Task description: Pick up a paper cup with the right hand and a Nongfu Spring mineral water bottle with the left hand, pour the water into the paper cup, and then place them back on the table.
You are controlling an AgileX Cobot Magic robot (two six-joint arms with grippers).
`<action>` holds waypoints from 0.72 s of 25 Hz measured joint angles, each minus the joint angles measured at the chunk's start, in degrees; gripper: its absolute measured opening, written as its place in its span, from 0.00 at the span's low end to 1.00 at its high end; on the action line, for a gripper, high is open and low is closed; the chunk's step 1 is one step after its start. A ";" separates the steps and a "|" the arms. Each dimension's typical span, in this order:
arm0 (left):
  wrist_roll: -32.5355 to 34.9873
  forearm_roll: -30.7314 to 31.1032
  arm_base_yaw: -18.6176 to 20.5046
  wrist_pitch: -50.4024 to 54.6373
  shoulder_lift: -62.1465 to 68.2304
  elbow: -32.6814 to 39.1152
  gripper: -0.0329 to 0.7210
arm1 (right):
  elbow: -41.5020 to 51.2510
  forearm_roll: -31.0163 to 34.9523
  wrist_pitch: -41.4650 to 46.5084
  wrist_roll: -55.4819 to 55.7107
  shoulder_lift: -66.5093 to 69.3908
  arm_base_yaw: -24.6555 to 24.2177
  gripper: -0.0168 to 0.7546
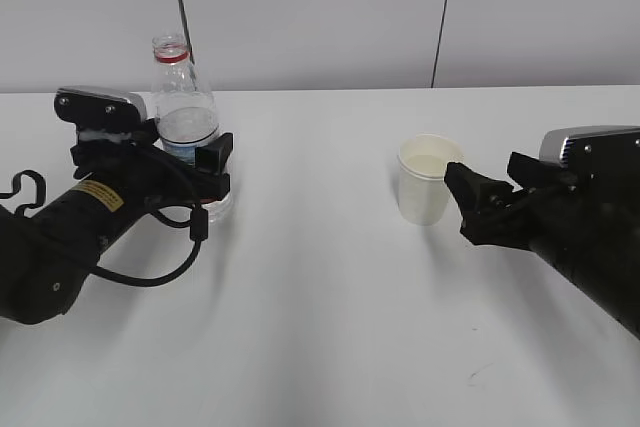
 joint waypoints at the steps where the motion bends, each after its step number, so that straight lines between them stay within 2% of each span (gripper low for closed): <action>1: 0.00 -0.13 0.00 0.00 -0.89 0.85 0.83 | 0.00 -0.14 0.32 0.00 -0.68 0.00 0.79; 10: 0.57 0.38 0.00 0.06 -10.97 7.73 0.83 | 0.10 -2.16 7.24 0.00 -8.12 0.00 0.79; 15: 2.51 0.28 0.00 6.42 -19.92 8.53 0.83 | 0.10 -2.19 9.98 0.00 -12.08 0.00 0.79; 18: 2.69 -0.88 0.00 10.03 -24.54 8.59 0.83 | -1.52 -2.22 15.35 0.00 -15.13 0.00 0.79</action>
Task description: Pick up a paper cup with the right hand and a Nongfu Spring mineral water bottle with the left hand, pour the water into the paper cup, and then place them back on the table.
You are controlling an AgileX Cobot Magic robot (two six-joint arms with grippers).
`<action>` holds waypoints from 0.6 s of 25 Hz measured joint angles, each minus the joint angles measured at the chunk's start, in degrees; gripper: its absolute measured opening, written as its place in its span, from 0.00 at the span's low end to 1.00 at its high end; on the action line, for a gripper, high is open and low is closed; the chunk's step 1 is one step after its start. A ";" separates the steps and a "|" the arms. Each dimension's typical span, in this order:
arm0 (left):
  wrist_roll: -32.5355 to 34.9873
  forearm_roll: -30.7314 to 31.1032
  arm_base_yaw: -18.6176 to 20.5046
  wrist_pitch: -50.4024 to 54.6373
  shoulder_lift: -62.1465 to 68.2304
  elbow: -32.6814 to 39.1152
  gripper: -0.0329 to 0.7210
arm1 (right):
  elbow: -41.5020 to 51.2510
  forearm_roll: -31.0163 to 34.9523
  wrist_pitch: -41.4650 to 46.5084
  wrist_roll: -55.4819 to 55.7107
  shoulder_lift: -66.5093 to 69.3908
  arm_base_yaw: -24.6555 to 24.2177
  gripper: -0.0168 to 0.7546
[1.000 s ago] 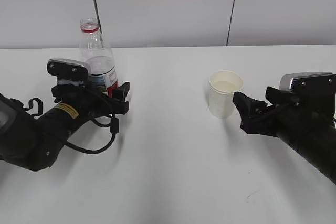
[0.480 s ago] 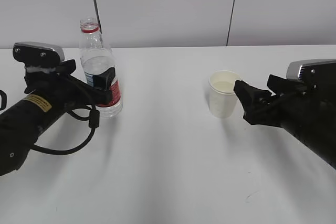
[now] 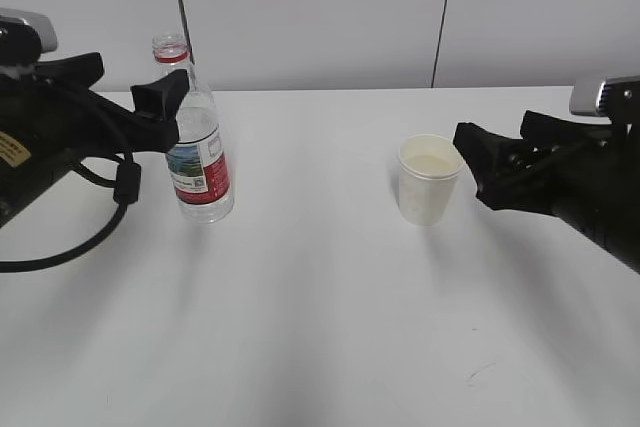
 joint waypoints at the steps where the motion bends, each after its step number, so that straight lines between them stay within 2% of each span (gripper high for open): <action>1: 0.14 -0.35 0.00 1.72 -1.29 0.00 0.83 | -1.09 -0.10 2.22 0.00 -1.16 0.00 0.79; 8: 2.34 -3.99 0.00 15.49 -9.32 -1.07 0.83 | -13.14 -0.43 25.30 0.00 -6.98 0.00 0.79; 15: 3.20 -4.84 0.00 37.90 -13.60 -12.28 0.83 | -26.52 -0.43 45.99 0.00 -8.24 0.00 0.79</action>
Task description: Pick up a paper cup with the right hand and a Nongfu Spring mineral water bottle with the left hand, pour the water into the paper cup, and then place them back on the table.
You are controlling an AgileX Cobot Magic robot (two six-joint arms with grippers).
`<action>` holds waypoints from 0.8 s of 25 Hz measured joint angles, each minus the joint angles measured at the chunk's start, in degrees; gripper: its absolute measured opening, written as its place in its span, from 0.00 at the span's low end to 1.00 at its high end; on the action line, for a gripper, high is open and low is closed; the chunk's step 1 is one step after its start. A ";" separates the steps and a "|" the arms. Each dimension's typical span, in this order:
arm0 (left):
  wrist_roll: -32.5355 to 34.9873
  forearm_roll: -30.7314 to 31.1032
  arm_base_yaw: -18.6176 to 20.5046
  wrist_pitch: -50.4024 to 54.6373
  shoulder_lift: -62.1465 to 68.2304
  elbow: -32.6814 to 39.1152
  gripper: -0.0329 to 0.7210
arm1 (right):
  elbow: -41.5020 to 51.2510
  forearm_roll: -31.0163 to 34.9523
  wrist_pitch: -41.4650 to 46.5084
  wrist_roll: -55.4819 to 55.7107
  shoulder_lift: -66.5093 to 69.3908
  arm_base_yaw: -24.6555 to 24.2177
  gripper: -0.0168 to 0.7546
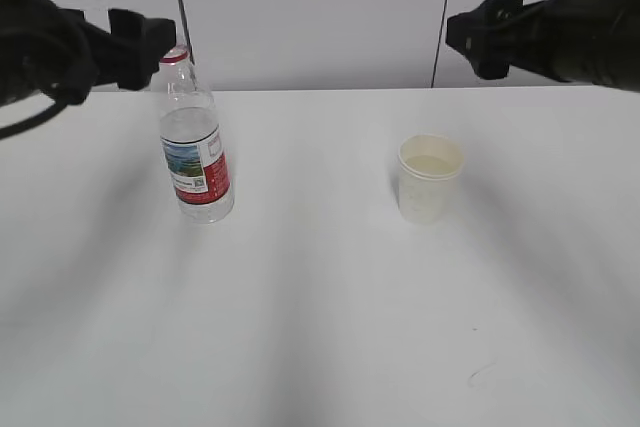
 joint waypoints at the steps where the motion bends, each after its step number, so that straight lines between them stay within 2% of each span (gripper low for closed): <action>1: 0.00 0.00 0.00 3.29 -0.48 -2.08 0.83 | -1.57 0.00 3.04 0.00 0.00 0.00 0.79; 6: 0.07 0.00 1.54 15.55 -2.40 -12.94 0.83 | -9.84 0.00 13.55 0.00 0.00 0.00 0.79; 16: 0.15 1.21 13.04 50.56 0.54 -32.54 0.83 | -25.13 0.00 32.46 -0.12 2.19 0.00 0.78; 20: -1.20 4.96 14.94 65.30 3.86 -37.45 0.83 | -32.38 -0.07 45.34 -0.12 6.35 0.00 0.78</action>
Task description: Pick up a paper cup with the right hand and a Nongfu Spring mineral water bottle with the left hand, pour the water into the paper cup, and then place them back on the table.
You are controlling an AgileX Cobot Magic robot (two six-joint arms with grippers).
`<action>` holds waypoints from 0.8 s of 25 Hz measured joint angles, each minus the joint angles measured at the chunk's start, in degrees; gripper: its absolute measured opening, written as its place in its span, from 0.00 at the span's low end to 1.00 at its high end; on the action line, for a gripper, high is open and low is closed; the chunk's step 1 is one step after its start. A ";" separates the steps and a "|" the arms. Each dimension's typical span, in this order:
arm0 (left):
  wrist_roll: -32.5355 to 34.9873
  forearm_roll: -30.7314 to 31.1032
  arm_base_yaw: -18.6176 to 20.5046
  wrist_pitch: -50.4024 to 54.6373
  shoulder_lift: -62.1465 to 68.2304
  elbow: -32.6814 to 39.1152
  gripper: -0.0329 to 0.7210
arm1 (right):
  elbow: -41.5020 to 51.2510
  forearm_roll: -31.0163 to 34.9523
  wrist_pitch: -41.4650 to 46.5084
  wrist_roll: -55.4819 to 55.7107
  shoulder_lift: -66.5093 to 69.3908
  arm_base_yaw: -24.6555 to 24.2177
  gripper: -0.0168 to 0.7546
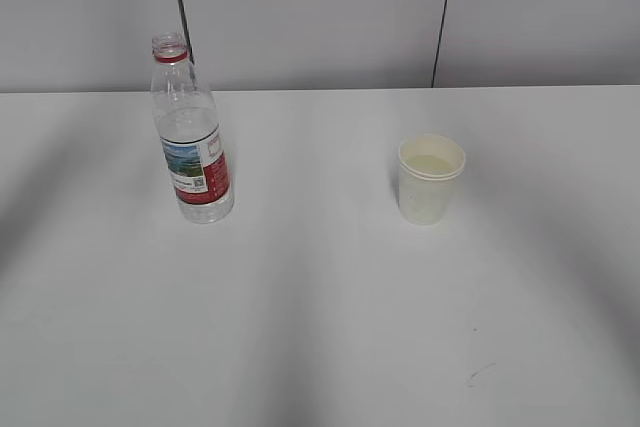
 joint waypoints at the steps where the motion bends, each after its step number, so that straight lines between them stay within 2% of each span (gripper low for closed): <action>1: -0.56 1.19 0.05 2.70 0.50 -0.93 0.83 | -2.08 0.00 3.79 0.00 1.02 0.00 0.78; 6: -2.34 5.17 0.05 11.48 1.05 -3.45 0.83 | -11.22 -0.53 21.42 1.09 3.79 0.00 0.78; 9: -3.84 7.31 0.05 18.97 1.68 -3.59 0.83 | -14.85 -2.57 28.61 3.14 4.21 0.00 0.78; 13: -6.06 10.25 0.06 23.18 2.91 -3.59 0.83 | -15.62 -3.16 30.33 4.66 4.21 0.00 0.78; 20: -6.85 8.02 0.06 23.42 1.88 -3.59 0.83 | -15.25 -1.69 30.82 5.03 4.35 -2.26 0.78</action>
